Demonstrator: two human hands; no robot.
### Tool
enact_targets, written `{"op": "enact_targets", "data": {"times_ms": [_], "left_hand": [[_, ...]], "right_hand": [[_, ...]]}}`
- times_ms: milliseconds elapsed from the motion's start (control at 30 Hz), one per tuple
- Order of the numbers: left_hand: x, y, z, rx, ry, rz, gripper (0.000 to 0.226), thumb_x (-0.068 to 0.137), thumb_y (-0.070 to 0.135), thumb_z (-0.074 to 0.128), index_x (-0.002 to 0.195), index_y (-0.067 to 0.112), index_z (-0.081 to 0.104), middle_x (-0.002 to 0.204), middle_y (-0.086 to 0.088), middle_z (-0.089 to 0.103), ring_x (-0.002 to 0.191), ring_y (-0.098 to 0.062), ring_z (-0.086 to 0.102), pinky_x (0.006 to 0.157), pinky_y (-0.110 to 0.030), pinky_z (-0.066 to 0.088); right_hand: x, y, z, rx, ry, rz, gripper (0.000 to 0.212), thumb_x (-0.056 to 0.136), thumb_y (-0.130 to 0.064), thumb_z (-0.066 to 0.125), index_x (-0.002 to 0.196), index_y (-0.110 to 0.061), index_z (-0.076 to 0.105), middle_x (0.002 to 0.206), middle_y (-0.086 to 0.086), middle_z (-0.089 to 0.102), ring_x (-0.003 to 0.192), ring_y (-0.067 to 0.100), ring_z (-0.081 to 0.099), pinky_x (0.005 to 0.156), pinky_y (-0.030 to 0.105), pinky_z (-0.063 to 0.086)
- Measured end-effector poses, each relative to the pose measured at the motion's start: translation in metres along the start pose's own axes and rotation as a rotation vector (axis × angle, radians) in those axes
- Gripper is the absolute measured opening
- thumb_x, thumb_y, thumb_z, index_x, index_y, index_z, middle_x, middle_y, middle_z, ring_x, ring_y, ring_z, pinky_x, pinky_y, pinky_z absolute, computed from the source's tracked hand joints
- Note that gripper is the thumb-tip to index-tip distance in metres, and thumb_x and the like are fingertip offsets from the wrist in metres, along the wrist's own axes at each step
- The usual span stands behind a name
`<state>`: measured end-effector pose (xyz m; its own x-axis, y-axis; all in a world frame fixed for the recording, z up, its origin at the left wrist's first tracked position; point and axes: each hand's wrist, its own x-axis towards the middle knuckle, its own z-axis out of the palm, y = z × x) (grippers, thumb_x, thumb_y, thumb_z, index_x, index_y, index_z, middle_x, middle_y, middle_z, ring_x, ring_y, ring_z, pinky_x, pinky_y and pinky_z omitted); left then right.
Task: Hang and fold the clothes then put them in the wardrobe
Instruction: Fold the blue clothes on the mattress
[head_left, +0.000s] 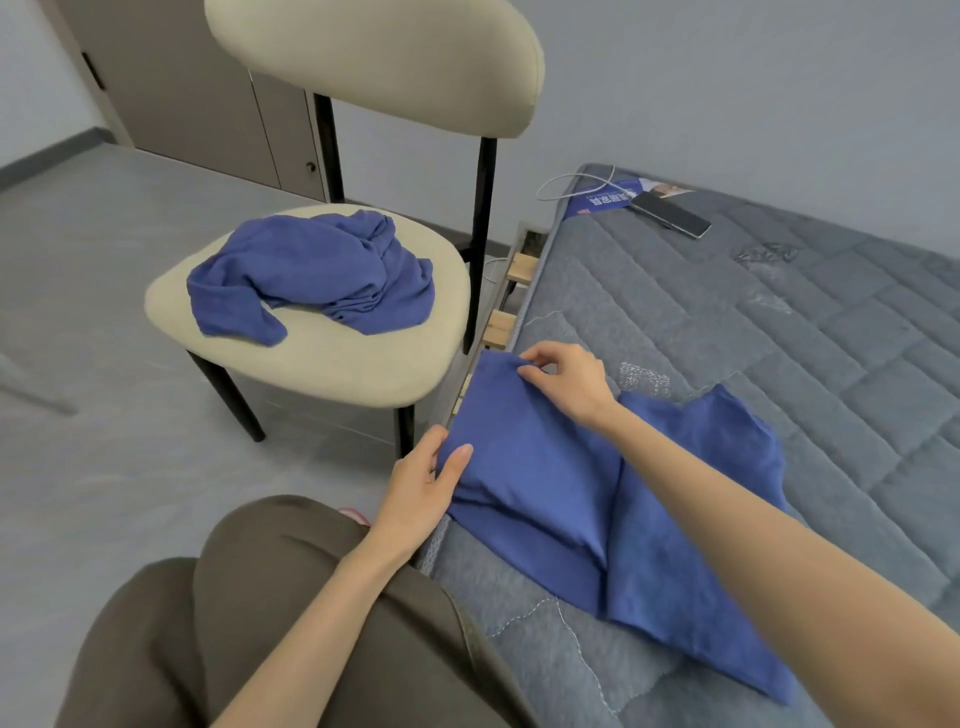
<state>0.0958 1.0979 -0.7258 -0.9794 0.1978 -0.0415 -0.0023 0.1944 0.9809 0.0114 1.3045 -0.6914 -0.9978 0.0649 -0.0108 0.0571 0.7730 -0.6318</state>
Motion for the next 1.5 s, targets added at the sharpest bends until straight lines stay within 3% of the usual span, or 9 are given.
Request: {"op": "enact_targets", "data": {"times_ms": [333,533,667,767,867,967,1067,1367,1500], "left_hand": [[0.004,-0.017,-0.006,0.033,-0.012,-0.2,0.024,0.095,0.025,0.055,0.084,0.005,0.05,0.073,-0.008,0.058,0.05,-0.008,0.056,0.043,-0.019,0.046],[0.01,-0.042,-0.008,0.384,-0.093,-0.316,0.03,0.094,0.04,0.051,0.086,0.011,0.057,0.071,0.006,0.049,0.07,-0.012,0.051,0.061,-0.023,0.04],[0.009,-0.039,-0.001,0.217,-0.214,-0.539,0.032,0.087,0.052,0.056,0.074,0.023,0.054,0.071,0.018,0.058,0.065,0.004,0.054,0.051,-0.012,0.036],[0.011,-0.039,-0.001,0.121,-0.273,-0.621,0.033,0.086,0.049,0.061,0.098,0.019,0.059,0.099,0.012,0.062,0.087,-0.004,0.058,0.059,-0.014,0.04],[0.011,-0.039,-0.002,0.098,-0.244,-0.599,0.035,0.087,0.04,0.064,0.111,0.014,0.059,0.107,0.005,0.063,0.092,-0.009,0.059,0.062,-0.014,0.041],[0.008,-0.038,-0.005,0.183,-0.131,-0.493,0.013,0.085,0.029,0.069,0.081,0.019,0.061,0.083,0.007,0.064,0.071,-0.001,0.055,0.053,-0.011,0.036],[0.004,-0.037,-0.009,0.324,-0.041,-0.407,0.028,0.081,0.026,0.072,0.064,0.017,0.05,0.065,0.007,0.054,0.059,-0.006,0.048,0.051,-0.018,0.031],[-0.004,-0.025,-0.005,0.345,-0.082,-0.352,0.024,0.089,0.02,0.059,0.068,0.015,0.048,0.067,0.004,0.051,0.06,-0.007,0.047,0.05,-0.018,0.03],[-0.005,-0.02,-0.004,0.169,-0.103,-0.366,0.01,0.093,0.017,0.05,0.089,0.008,0.053,0.089,-0.003,0.056,0.074,-0.01,0.053,0.059,-0.019,0.042]], "right_hand": [[0.001,-0.001,-0.002,0.111,0.019,0.044,0.008,0.082,-0.019,0.067,0.077,-0.024,0.065,0.079,-0.012,0.067,0.041,0.008,0.059,0.057,0.017,0.051],[0.014,0.004,0.026,0.011,-0.11,0.126,0.004,0.085,-0.015,0.063,0.088,-0.017,0.064,0.085,0.006,0.072,0.058,0.014,0.063,0.069,0.029,0.054],[0.02,0.0,0.03,-0.174,-0.237,0.129,0.023,0.084,-0.021,0.063,0.103,-0.008,0.065,0.095,0.006,0.067,0.08,0.021,0.061,0.076,0.033,0.052],[0.023,-0.006,0.028,-0.276,-0.326,0.174,0.011,0.082,-0.013,0.058,0.081,-0.003,0.061,0.074,0.013,0.064,0.059,0.02,0.056,0.061,0.03,0.05],[0.026,-0.008,0.026,-0.254,-0.386,0.229,0.014,0.086,-0.006,0.052,0.072,-0.005,0.052,0.063,0.009,0.055,0.053,0.02,0.054,0.053,0.026,0.047],[0.027,-0.012,0.02,-0.189,-0.386,0.217,0.021,0.088,-0.004,0.047,0.069,-0.011,0.045,0.067,0.012,0.058,0.063,0.024,0.057,0.054,0.025,0.049],[0.027,-0.015,0.013,-0.083,-0.349,0.202,0.009,0.089,-0.003,0.045,0.085,-0.01,0.046,0.07,0.008,0.058,0.058,0.017,0.056,0.054,0.022,0.049],[0.01,-0.022,-0.004,0.094,-0.383,0.222,0.021,0.087,0.005,0.039,0.082,-0.004,0.058,0.086,0.013,0.057,0.078,0.023,0.058,0.085,0.034,0.055],[0.002,-0.023,-0.011,-0.001,-0.416,0.185,0.017,0.08,0.002,0.044,0.067,-0.01,0.045,0.075,0.011,0.045,0.072,0.022,0.044,0.066,0.032,0.041]]}}
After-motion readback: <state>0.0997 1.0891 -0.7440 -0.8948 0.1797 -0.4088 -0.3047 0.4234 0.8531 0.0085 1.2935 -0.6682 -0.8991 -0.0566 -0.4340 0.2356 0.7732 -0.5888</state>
